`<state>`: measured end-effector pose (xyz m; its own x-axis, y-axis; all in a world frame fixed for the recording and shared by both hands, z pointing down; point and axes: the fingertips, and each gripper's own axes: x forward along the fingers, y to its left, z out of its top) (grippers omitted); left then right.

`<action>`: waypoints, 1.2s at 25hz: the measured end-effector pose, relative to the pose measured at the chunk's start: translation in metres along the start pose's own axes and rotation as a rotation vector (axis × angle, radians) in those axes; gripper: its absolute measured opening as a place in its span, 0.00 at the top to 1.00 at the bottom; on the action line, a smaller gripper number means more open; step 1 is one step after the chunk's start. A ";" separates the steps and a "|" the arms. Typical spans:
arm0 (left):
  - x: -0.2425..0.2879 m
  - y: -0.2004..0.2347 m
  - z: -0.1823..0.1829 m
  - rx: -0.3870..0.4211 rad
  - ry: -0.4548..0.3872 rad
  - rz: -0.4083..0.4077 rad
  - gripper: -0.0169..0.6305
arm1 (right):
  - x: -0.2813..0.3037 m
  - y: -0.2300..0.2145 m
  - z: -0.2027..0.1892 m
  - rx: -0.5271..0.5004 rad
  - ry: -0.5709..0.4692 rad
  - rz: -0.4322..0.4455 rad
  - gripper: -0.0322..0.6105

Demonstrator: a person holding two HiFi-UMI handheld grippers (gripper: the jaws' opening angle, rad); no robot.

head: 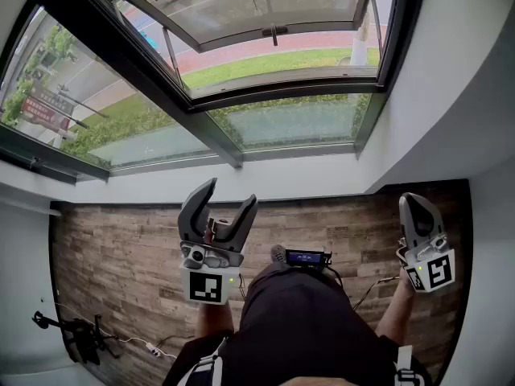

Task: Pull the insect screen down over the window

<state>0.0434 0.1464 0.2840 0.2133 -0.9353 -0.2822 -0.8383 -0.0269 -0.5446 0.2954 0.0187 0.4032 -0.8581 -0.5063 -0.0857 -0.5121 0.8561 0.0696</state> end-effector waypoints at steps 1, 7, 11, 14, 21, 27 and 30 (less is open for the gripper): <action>-0.001 -0.005 -0.002 -0.007 0.008 -0.007 0.57 | -0.001 -0.001 -0.002 0.000 0.009 0.002 0.94; -0.011 -0.012 -0.016 -0.043 0.063 -0.004 0.57 | -0.008 0.004 -0.014 0.019 0.033 0.010 0.94; -0.010 -0.014 -0.013 -0.031 0.068 -0.007 0.57 | -0.009 0.001 -0.015 0.023 0.029 0.013 0.94; -0.009 -0.013 -0.010 -0.015 0.080 -0.025 0.57 | -0.008 0.001 -0.012 0.035 0.015 0.021 0.94; -0.007 0.005 -0.018 0.044 0.153 -0.028 0.55 | 0.003 0.000 -0.012 0.006 0.010 0.044 0.94; 0.025 0.038 -0.035 0.164 0.189 -0.077 0.35 | 0.028 -0.009 0.011 -0.214 0.065 0.030 0.94; 0.047 0.069 -0.039 0.297 0.204 -0.098 0.34 | 0.059 -0.011 0.037 -0.389 0.097 0.020 0.94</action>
<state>-0.0237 0.0872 0.2643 0.1558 -0.9852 -0.0710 -0.6307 -0.0440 -0.7748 0.2518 -0.0168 0.3607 -0.8580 -0.5135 0.0121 -0.4559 0.7721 0.4427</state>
